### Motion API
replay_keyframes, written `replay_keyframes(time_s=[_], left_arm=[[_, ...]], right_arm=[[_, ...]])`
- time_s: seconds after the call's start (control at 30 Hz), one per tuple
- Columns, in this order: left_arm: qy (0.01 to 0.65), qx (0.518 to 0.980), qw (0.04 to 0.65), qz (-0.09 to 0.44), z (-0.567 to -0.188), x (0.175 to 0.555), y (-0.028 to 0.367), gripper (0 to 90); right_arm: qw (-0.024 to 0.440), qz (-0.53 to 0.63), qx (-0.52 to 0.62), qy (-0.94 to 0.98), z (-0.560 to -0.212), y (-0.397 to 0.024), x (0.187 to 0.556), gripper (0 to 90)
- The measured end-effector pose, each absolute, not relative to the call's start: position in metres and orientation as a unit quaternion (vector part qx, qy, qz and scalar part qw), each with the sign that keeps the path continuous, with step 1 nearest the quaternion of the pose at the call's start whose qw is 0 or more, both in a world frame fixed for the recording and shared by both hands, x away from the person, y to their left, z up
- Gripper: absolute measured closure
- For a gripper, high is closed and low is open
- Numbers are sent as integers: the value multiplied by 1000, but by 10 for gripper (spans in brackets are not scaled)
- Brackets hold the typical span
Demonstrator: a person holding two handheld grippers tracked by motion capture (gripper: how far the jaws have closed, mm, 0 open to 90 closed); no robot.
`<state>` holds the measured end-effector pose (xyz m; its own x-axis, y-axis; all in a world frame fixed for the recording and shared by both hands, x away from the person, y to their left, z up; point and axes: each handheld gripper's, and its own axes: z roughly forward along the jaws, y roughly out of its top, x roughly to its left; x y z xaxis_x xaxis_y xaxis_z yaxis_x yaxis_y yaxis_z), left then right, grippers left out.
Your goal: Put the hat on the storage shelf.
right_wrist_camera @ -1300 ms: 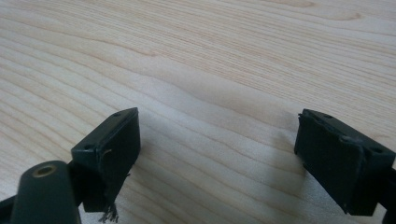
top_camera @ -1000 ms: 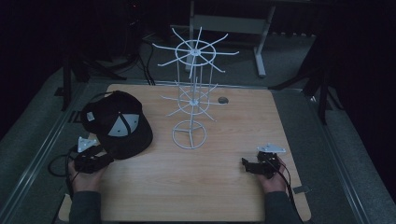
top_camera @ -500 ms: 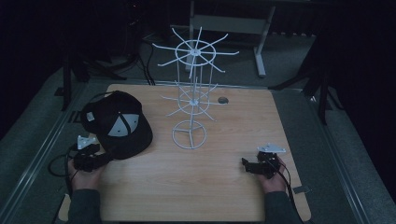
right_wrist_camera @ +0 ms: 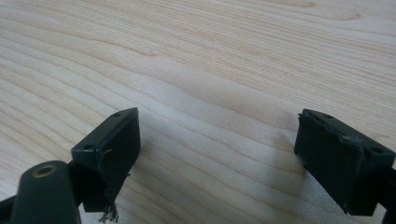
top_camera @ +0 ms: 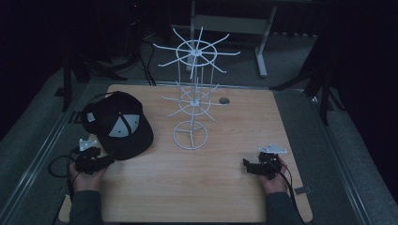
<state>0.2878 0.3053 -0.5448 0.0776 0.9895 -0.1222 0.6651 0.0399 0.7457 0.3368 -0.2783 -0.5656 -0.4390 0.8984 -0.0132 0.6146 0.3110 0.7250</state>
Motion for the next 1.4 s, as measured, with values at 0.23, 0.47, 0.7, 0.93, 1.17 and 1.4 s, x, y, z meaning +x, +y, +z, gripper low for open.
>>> replay_keyframes(time_s=[0.23,0.47,0.7,0.93,1.17,1.4], left_arm=[[640,653,336,226,-551,292,305,332],[639,656,340,214,-556,294,306,332],[640,661,337,201,-559,302,306,332],[629,672,336,198,-559,304,301,341],[619,677,337,212,-553,304,297,352],[602,682,349,224,-545,308,286,364]], right_arm=[[214,331,484,781,-566,-278,337,142],[214,331,484,781,-566,-278,337,142],[214,331,484,781,-566,-278,337,142],[214,331,484,781,-566,-278,337,142],[214,331,485,781,-566,-278,337,142],[214,331,484,781,-566,-278,337,142]])
